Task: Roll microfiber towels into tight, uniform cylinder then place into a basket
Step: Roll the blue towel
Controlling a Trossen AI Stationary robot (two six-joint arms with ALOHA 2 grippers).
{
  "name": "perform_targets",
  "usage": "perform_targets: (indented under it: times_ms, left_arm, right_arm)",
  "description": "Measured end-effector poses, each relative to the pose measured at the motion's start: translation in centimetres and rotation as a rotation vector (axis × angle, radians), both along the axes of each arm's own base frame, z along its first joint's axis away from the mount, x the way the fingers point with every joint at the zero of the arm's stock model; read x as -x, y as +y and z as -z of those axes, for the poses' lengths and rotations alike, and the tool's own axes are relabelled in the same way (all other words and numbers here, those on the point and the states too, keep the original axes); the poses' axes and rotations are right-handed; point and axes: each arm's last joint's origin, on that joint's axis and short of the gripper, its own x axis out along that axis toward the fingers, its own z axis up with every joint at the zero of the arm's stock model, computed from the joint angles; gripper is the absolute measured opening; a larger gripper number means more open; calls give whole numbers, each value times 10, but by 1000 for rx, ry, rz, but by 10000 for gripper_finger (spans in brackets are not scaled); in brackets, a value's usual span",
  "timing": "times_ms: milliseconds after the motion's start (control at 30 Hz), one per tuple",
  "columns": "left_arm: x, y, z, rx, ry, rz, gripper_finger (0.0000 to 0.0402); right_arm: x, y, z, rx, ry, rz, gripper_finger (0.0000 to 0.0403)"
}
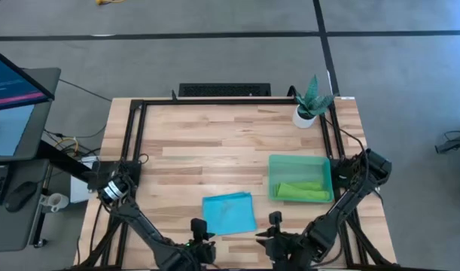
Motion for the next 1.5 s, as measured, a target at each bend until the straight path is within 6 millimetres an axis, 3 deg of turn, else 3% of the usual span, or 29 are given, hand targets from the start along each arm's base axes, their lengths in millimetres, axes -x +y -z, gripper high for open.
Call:
perform_targets:
  times_ms: [433,533,833,1233,1500]
  left_arm:
    - [-3,10,36,-58,111,-70,132]
    - [-1,12,37,-59,129,-93,132]
    - [3,17,37,-74,149,-153,132]
    - [4,22,38,-67,192,-174,132]
    - [10,32,55,-58,163,-205,132]
  right_arm:
    - [-7,-24,42,-162,78,-13,186]
    - [-11,-28,50,-183,74,-15,196]
    - [-33,-39,102,-106,137,7,201]
    - [-36,-43,98,-172,173,30,188]
    - [-36,-43,99,-183,192,18,180]
